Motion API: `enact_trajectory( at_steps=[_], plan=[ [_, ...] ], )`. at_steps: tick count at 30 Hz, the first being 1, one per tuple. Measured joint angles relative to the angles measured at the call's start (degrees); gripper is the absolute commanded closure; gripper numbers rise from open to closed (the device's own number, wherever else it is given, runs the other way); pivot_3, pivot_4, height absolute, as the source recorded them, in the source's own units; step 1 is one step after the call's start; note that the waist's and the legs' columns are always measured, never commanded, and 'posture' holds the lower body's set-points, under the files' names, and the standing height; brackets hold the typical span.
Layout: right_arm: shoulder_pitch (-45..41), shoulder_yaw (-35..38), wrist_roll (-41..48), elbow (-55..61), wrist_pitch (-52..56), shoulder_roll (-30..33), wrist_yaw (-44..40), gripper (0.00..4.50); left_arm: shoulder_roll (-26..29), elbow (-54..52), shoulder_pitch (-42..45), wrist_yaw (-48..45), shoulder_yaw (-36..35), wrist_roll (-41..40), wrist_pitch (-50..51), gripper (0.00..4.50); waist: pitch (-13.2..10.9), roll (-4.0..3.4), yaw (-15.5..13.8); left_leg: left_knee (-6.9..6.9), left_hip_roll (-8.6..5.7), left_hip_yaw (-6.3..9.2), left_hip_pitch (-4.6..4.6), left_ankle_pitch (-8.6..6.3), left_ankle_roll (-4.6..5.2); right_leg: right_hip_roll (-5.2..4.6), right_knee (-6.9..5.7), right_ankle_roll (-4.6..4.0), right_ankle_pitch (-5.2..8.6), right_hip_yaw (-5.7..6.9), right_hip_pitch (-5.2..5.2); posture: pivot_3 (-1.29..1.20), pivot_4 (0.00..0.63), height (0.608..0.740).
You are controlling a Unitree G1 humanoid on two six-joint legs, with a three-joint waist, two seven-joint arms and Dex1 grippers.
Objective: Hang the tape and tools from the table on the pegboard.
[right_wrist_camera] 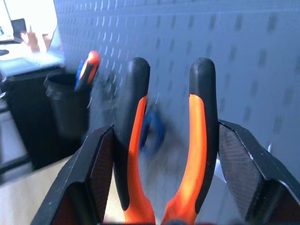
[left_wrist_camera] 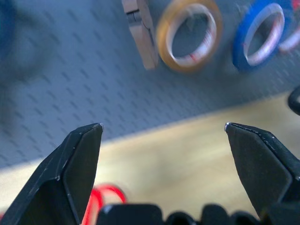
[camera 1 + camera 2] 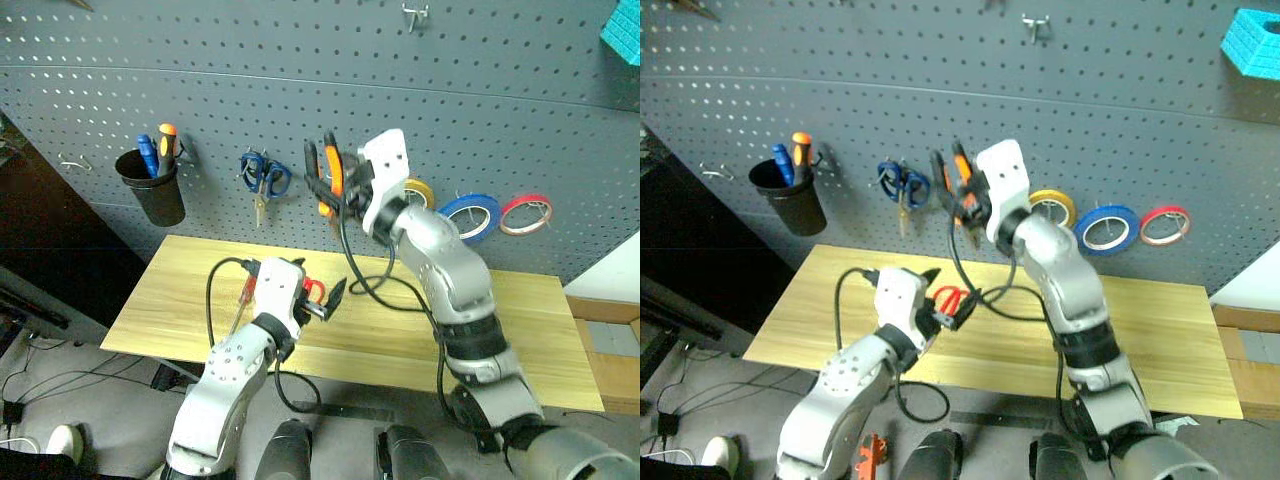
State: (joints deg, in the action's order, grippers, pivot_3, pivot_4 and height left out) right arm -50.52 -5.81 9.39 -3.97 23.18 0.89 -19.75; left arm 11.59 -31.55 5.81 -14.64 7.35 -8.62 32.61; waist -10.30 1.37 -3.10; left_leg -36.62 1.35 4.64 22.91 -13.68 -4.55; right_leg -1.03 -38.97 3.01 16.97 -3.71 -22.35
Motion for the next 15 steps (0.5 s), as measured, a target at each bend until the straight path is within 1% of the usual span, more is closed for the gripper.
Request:
enact_trajectory(
  at_steps=[3, 6, 10, 15],
  plan=[
    [-4.47, 1.32, -0.46, -4.83, -5.78, -0.63, 1.07, 1.74, -0.08, 3.30, 3.37, 0.08, -1.07, -0.02, -0.63, 0.00, 0.43, 0.03, -0.45, 0.09, 0.00, -0.01, 0.00, 0.04, -0.07, 0.00, 0.02, -0.02, 0.01, 0.00, -0.02, 0.25, 0.056, 0.740],
    [-7.02, 2.06, -1.60, -9.20, -11.11, -1.15, 2.39, 1.74, -0.32, 6.71, 6.37, -0.35, -1.27, -0.23, -0.94, 0.00, 0.77, 0.09, -1.02, 0.22, 0.00, -0.05, 0.00, 0.11, -0.20, -0.01, 0.05, -0.03, 0.01, -0.01, -0.07, 0.25, 0.060, 0.740],
    [-9.60, 2.50, -3.05, -14.79, -16.44, -1.71, 4.82, 1.74, -0.11, 10.39, 10.63, -1.79, -1.40, -0.22, -2.50, 0.00, 0.77, 0.09, -1.28, 0.24, 0.02, -0.08, 0.00, 0.14, -0.24, 0.01, -0.01, -0.05, 0.01, -0.04, -0.15, 0.25, 0.072, 0.740],
    [-11.88, 2.89, -5.94, -22.38, -26.18, -2.09, 9.56, 1.74, -0.22, 16.64, 14.80, -3.04, -1.40, -0.16, -4.95, 0.00, 0.77, 0.08, -1.41, 0.27, 0.01, -0.09, 0.01, 0.14, -0.23, 0.01, -0.02, -0.06, 0.02, -0.04, -0.17, 0.24, 0.092, 0.740]
  ],
)
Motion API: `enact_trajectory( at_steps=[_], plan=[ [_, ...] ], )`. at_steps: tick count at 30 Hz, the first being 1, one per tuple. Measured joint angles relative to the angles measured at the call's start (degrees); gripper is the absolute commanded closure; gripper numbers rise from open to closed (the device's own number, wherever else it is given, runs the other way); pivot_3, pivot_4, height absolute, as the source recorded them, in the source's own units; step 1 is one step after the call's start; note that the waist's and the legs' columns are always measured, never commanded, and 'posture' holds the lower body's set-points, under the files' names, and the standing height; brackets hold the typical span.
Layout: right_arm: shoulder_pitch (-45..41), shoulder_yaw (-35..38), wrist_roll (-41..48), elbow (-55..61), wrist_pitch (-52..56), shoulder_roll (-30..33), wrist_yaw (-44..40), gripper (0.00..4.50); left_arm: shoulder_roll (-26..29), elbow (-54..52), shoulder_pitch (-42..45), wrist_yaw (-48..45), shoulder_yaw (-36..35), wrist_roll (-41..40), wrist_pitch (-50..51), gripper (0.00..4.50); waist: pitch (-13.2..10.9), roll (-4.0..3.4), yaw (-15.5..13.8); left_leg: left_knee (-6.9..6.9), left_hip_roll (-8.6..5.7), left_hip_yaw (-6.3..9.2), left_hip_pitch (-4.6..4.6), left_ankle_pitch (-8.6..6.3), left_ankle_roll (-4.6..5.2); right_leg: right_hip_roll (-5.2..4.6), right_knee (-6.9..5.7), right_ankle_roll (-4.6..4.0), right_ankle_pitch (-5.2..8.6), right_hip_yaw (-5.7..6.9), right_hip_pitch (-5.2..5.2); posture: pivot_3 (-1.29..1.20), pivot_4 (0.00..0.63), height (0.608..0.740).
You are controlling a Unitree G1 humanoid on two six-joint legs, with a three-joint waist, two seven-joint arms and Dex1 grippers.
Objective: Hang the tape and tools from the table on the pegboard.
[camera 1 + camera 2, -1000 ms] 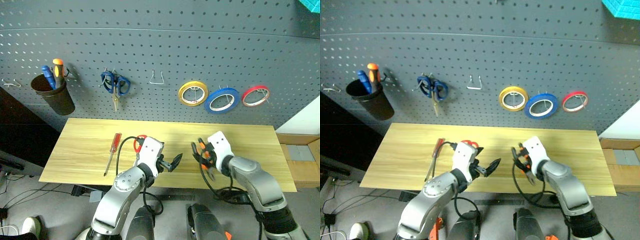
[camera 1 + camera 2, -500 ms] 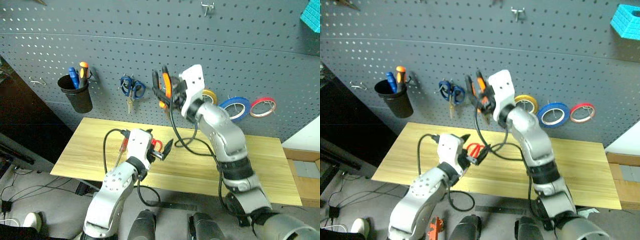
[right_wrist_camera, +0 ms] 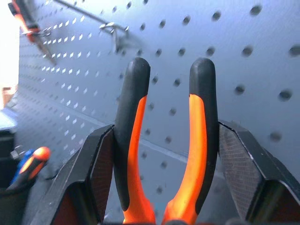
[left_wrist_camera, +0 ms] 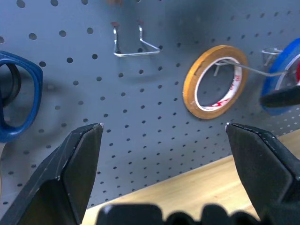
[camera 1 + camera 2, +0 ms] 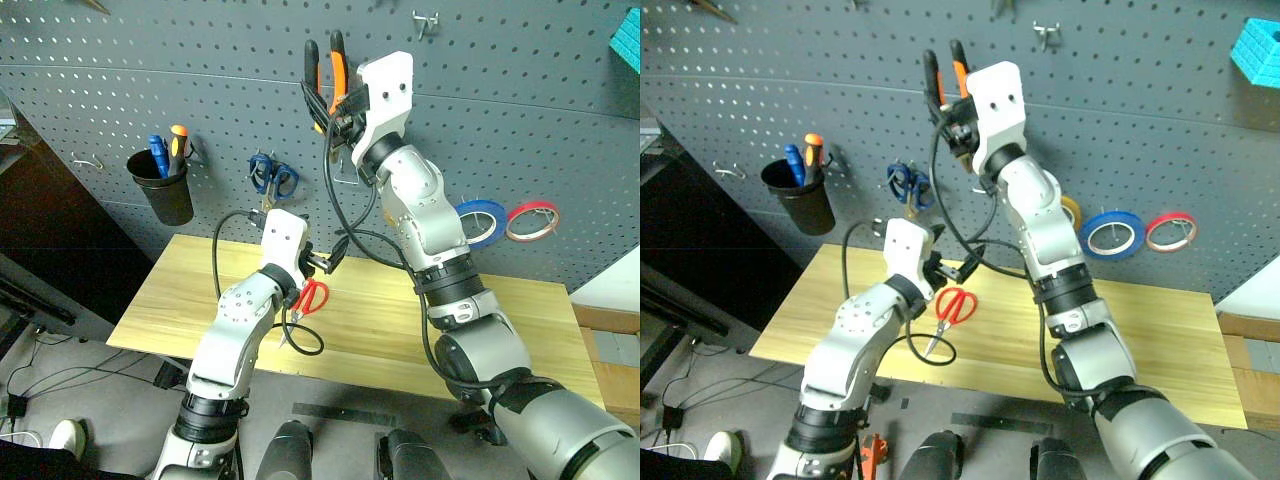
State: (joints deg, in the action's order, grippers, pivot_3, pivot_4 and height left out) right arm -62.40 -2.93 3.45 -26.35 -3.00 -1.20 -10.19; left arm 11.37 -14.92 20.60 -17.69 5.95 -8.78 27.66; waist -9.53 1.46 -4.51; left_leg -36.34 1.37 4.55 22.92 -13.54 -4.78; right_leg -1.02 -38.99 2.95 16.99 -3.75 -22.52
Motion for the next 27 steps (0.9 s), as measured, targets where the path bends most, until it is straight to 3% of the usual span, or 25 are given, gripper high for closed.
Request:
enact_trajectory(
  at_steps=[10, 23, 27],
  plan=[
    [-0.85, 0.90, -3.26, -14.63, -11.84, -2.36, 6.42, 1.74, 0.83, 6.70, 3.42, -1.92, -0.22, 0.29, -3.57, 0.00, -0.01, -0.01, 0.14, 0.12, 0.06, -0.05, -0.04, -0.06, 0.15, 0.04, -0.12, -0.07, 0.03, -0.04, -0.10, 0.25, 0.128, 0.740],
    [7.17, -0.58, -6.47, -11.60, -8.86, -1.76, 7.40, 1.74, 1.92, 6.16, 1.17, -1.91, -0.31, 0.52, -3.26, 0.00, -0.02, -0.02, 0.07, 0.14, 0.08, -0.02, -0.05, -0.04, 0.20, 0.09, -0.11, -0.11, 0.01, -0.05, -0.09, 0.24, 0.129, 0.740],
    [7.94, -0.99, -6.89, -9.65, -7.66, -1.53, 7.00, 0.40, 1.95, 6.16, 0.99, -1.83, -0.31, 0.57, -3.15, 0.00, -0.02, -0.02, 0.06, 0.18, 0.08, -0.01, -0.05, -0.04, 0.19, 0.09, -0.11, -0.12, 0.02, -0.03, -0.10, 0.23, 0.122, 0.740]
  ],
)
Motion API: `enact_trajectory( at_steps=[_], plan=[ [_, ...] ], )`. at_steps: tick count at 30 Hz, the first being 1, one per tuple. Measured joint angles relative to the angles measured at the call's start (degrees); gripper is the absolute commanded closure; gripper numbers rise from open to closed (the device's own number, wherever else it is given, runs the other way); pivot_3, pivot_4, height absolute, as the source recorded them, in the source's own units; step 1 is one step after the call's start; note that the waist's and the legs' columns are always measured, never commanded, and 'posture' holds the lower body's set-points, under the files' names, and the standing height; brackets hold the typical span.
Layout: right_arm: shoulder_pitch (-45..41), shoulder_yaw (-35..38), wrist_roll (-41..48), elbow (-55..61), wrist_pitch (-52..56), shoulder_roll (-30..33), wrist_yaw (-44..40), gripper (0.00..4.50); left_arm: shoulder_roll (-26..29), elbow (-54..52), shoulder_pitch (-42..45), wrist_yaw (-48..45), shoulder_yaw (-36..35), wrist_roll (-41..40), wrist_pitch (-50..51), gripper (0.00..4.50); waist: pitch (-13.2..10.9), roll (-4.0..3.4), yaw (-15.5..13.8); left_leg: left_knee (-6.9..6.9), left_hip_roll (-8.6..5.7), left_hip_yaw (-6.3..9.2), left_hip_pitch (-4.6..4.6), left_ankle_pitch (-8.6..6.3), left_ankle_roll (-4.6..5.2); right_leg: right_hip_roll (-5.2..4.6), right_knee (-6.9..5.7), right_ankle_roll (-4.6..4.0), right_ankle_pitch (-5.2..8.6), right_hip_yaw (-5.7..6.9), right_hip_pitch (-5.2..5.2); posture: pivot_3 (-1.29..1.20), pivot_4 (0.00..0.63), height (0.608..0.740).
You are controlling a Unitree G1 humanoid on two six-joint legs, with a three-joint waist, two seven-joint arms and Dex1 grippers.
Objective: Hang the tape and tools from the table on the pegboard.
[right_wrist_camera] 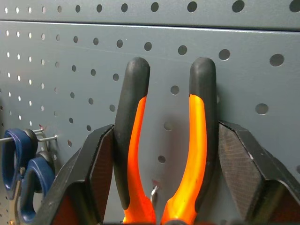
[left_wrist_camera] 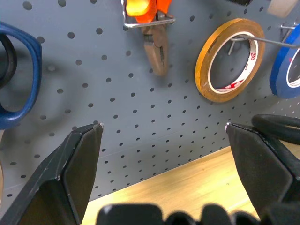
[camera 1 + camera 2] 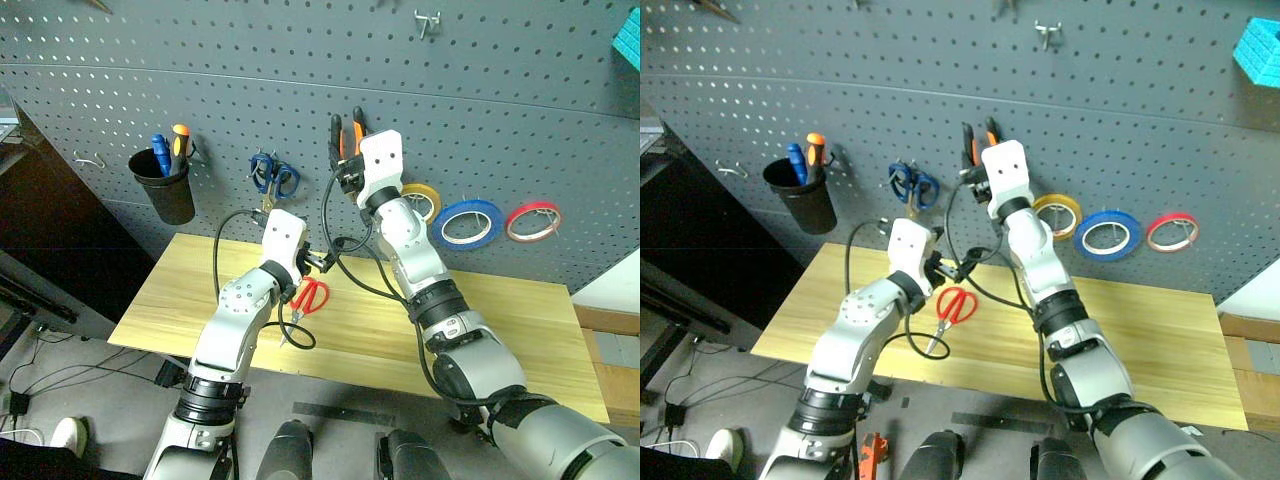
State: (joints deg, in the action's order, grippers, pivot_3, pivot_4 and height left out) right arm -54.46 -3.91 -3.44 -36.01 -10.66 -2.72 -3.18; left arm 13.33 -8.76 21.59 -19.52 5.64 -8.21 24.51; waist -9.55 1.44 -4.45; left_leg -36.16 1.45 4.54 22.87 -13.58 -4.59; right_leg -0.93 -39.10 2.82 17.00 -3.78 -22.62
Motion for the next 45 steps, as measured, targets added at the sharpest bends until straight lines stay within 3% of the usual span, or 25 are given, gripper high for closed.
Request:
enact_trajectory(
  at_steps=[1, 7, 16, 27, 33, 45],
  plan=[
    [0.15, -0.14, 0.00, 0.33, 0.19, 0.00, -0.30, 0.01, 0.00, 0.00, 0.00, 0.01, 0.00, 0.03, 0.01, 0.00, 0.00, 0.00, -0.01, -0.01, 0.00, 0.00, 0.00, 0.00, 0.00, 0.00, 0.00, 0.00, 0.00, 0.00, 0.00, 0.23, 0.121, 0.740],
    [2.70, -0.25, 0.06, 5.02, 3.25, 1.34, -1.64, 0.01, -0.16, 0.01, 0.31, 3.32, -0.95, 1.90, 0.65, 0.00, 0.00, 0.00, -0.03, -0.02, 0.00, 0.01, -0.01, 0.04, -0.03, 0.00, -0.02, -0.02, -0.02, 0.00, 0.01, 0.23, 0.114, 0.740],
    [11.68, -0.82, 2.63, 25.09, 12.87, 5.49, -10.31, 0.01, 1.17, 0.04, -0.20, 3.92, -2.96, 1.98, 2.74, 0.00, 0.01, 0.01, 0.08, 0.04, 0.01, 0.00, 0.00, 0.04, -0.03, 0.00, 0.01, -0.02, -0.02, 0.00, -0.01, 0.22, 0.098, 0.740],
    [33.46, -6.32, 14.55, 51.35, 28.61, 12.23, -25.05, 0.01, 1.89, -0.52, -9.70, 4.75, -8.18, 0.59, 10.42, 0.00, 0.31, 0.02, 0.01, 0.00, 0.02, 0.08, -0.14, 0.04, -0.01, 0.02, 0.03, -0.04, -0.01, 0.07, 0.20, 0.22, 0.093, 0.740],
    [38.48, -10.83, 20.53, 54.33, 32.68, 13.81, -31.84, 0.01, 4.18, 5.50, -9.34, 0.72, -8.14, 0.10, 11.13, 0.00, 0.34, 0.05, 0.17, 0.00, 0.02, 0.07, -0.44, 0.05, 0.02, 0.07, 0.05, -0.04, -0.01, 0.06, 0.47, 0.23, 0.116, 0.740],
    [44.35, -13.42, 22.11, 54.02, 31.12, 19.32, -39.96, 0.01, 7.34, 19.51, -4.88, -10.13, -4.73, -0.75, 12.54, 0.00, 0.30, 0.04, 0.35, 0.01, 0.04, 0.09, -0.41, 0.05, 0.04, 0.11, 0.09, -0.05, 0.00, 0.08, 0.47, 0.17, 0.168, 0.740]
  ],
)
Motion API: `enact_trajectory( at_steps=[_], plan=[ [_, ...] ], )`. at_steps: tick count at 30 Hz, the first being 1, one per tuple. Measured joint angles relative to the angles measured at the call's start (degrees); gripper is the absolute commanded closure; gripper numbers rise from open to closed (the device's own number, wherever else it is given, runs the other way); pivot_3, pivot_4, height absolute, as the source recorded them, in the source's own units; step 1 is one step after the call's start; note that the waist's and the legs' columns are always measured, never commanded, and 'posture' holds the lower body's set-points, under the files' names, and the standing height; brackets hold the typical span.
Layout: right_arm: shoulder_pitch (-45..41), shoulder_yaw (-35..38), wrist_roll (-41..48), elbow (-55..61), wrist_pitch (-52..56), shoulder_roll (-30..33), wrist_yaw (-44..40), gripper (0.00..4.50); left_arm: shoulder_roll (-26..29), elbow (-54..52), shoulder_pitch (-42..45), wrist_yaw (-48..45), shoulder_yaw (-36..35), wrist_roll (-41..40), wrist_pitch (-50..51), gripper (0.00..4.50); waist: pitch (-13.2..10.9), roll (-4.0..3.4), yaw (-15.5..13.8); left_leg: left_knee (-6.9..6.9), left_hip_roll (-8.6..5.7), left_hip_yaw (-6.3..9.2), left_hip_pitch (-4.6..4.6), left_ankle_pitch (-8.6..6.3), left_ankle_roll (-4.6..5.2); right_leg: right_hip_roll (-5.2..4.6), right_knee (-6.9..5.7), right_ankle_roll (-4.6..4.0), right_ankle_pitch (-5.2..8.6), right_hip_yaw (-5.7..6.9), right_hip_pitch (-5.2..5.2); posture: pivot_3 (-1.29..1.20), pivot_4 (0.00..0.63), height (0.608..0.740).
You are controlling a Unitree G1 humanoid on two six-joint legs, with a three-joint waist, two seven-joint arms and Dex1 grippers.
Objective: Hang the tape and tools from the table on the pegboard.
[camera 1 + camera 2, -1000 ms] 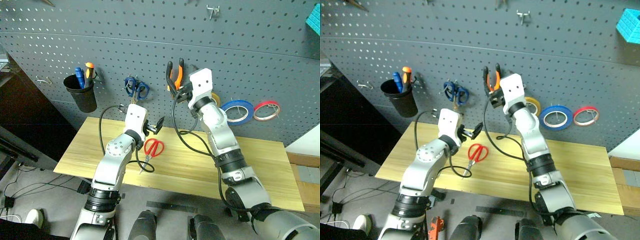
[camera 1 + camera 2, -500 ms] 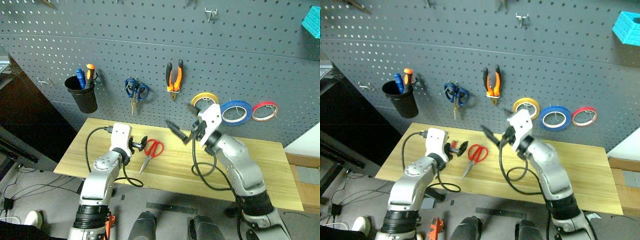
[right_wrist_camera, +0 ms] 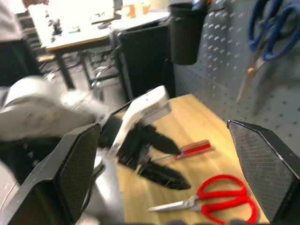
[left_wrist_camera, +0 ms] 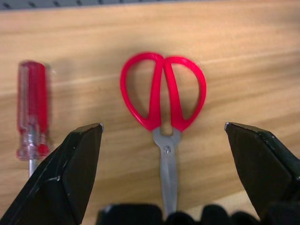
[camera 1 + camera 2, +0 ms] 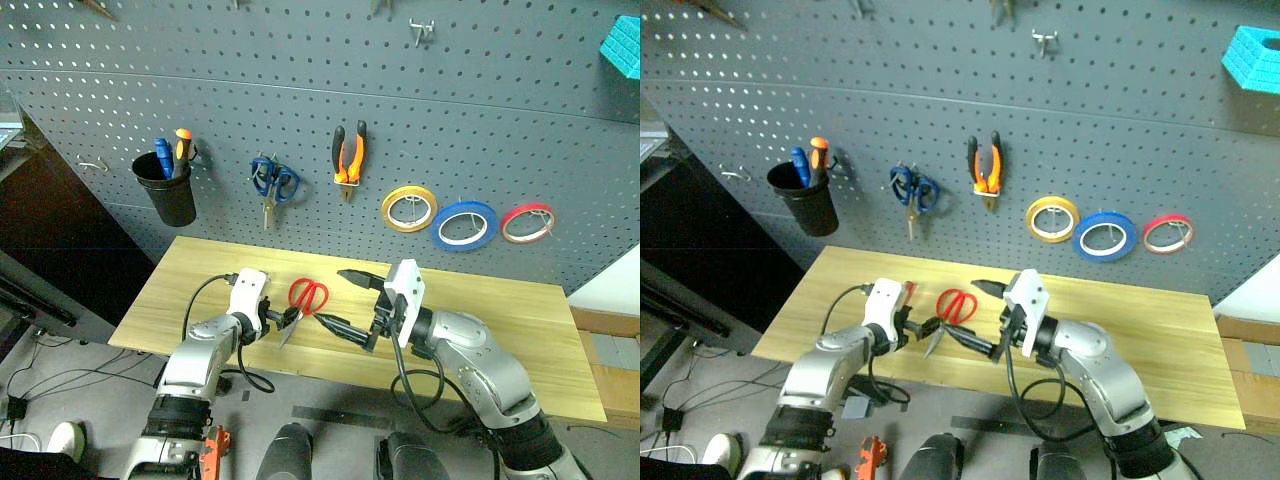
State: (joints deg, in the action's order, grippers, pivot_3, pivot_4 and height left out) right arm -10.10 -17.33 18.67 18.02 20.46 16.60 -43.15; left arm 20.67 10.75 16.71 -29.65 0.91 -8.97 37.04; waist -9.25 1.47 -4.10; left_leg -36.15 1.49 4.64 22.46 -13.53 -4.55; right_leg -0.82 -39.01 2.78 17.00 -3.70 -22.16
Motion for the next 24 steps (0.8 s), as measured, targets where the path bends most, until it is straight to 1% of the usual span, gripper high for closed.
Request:
enact_trajectory(
  at_steps=[5, 6, 8, 12, 16, 21, 24],
  plan=[
    [1.79, -2.19, -4.50, -3.42, -2.96, 3.48, -0.70, 0.01, 0.00, 7.25, 3.73, -2.39, 1.85, 0.66, -1.06, 0.00, -0.27, 0.07, 0.70, 0.00, 0.00, 0.01, 0.01, 0.00, 0.00, 0.00, 0.01, 0.00, 0.01, 0.00, 0.01, 0.16, 0.183, 0.740],
    [2.23, -2.62, -5.84, -4.85, -4.23, 4.13, -0.75, 0.01, 0.00, 8.37, 4.43, -2.53, 2.28, 0.99, -1.61, 0.00, -0.30, 0.08, 0.91, 0.00, 0.00, 0.01, 0.01, 0.00, 0.00, 0.00, 0.03, 0.00, 0.01, 0.00, 0.00, 0.15, 0.199, 0.740],
    [2.57, -3.07, -8.13, -7.63, -6.23, 5.14, -0.60, 0.01, -0.01, 10.56, 6.02, -3.19, 2.91, 1.36, -2.61, 0.00, -0.72, 0.13, 1.33, 0.01, 0.01, 0.00, -0.01, 0.00, 0.01, 0.01, 0.02, 0.00, 0.01, -0.01, 0.01, 0.14, 0.206, 0.740],
    [2.56, -3.07, -10.79, -10.66, -8.12, 4.99, 0.29, 0.01, -0.05, 14.83, 7.96, -5.36, 5.00, 2.26, -4.05, 0.00, -1.39, 0.12, 2.41, 0.01, 0.02, 0.01, 0.03, -0.01, 0.01, 0.02, 0.02, 0.00, 0.01, -0.01, -0.01, 0.13, 0.220, 0.740],
    [2.00, -2.82, -10.96, -11.41, -8.61, 4.29, 1.08, 0.01, -0.04, 18.21, 9.97, -6.55, 6.91, 3.98, -6.06, 0.00, -2.01, 0.14, 2.87, 0.01, 0.03, 0.05, 0.05, -0.01, 0.01, 0.02, 0.01, -0.01, 0.01, 0.01, -0.03, 0.12, 0.224, 0.740],
    [1.40, -2.79, -10.97, -11.41, -8.61, 3.50, 1.45, 0.01, 0.40, 19.26, 11.40, -6.36, 7.38, 5.56, -5.36, 0.00, -2.32, 0.15, 2.92, 0.02, 0.03, 0.05, 0.07, -0.01, 0.01, 0.01, 0.03, -0.01, 0.01, 0.01, -0.03, 0.12, 0.229, 0.740],
    [0.85, -2.79, -10.96, -11.56, -8.61, 3.41, 1.46, 0.01, 0.37, 19.25, 11.74, -4.36, 7.02, 6.03, -4.22, 0.00, -2.51, 0.16, 2.94, 0.01, 0.04, 0.06, 0.06, -0.01, 0.01, 0.00, 0.02, 0.00, 0.02, 0.01, -0.03, 0.13, 0.231, 0.740]
  ],
)
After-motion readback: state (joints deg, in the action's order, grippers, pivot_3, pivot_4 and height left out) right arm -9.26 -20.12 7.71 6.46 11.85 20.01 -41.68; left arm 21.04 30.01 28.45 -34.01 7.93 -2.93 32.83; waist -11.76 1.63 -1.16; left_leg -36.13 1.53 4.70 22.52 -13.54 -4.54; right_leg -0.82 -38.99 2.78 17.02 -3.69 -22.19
